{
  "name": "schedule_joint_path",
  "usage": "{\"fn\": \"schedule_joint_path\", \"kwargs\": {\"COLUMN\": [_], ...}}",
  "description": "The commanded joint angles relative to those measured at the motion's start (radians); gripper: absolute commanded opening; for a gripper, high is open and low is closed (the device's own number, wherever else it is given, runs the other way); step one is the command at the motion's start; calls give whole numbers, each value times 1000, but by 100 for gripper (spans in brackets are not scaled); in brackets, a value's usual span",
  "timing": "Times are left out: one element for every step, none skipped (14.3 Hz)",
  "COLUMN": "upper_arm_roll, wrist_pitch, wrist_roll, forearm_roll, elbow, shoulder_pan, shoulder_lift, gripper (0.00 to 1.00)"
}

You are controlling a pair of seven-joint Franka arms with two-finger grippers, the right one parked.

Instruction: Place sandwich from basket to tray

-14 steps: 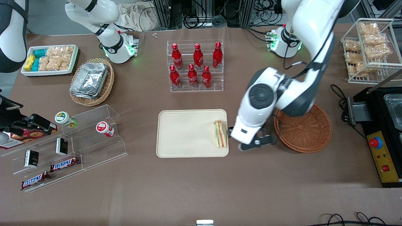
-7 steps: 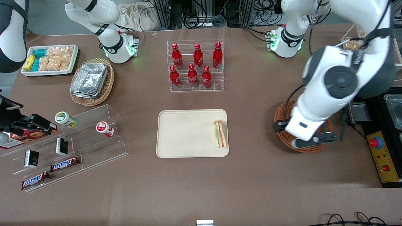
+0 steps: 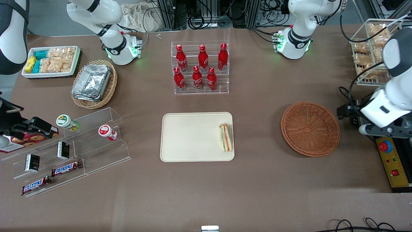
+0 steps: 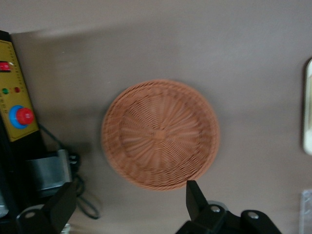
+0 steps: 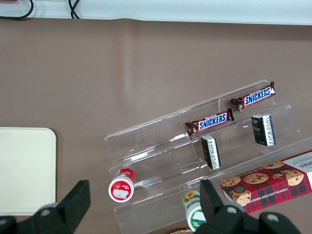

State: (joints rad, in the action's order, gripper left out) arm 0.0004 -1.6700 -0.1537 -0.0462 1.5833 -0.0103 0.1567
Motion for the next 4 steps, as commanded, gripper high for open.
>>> {"fn": "schedule_joint_path", "kwargs": {"upper_arm_roll": [-7, -7, -8, -8], "wrist_pitch": [-8, -4, -4, -4], "wrist_roll": [-76, -90, -125, -132], "forearm_roll": [11, 0, -3, -4], "elbow": [12, -11, -25, -31], "shoulder_pan": [24, 26, 21, 18], "shoulder_lift": [-16, -5, 3, 7], "gripper": [100, 100, 100, 100]}}
